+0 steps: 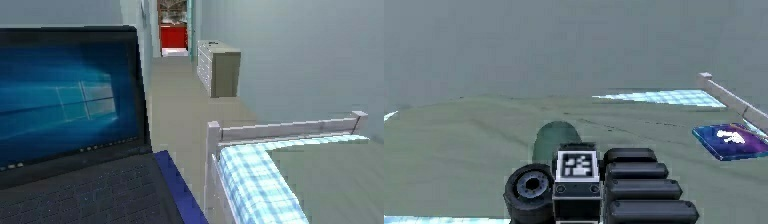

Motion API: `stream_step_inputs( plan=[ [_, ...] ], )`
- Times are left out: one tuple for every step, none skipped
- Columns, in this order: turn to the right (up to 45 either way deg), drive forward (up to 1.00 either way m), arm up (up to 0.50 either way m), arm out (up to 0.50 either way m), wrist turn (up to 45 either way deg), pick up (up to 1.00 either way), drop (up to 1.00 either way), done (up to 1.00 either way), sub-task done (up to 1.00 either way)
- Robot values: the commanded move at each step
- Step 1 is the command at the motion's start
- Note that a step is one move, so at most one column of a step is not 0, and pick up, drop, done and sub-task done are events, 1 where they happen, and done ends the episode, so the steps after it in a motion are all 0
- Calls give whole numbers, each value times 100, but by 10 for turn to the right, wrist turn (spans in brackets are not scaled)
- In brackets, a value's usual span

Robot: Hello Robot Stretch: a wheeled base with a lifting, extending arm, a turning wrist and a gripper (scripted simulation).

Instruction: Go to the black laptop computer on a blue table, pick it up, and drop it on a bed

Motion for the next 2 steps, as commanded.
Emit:
stream_step_inputs(
  plan=[
    [-60, 0, 0, 0, 0, 0, 0, 0, 0],
    [0, 10, 0, 0, 0, 0, 0, 0, 0]
  ],
)
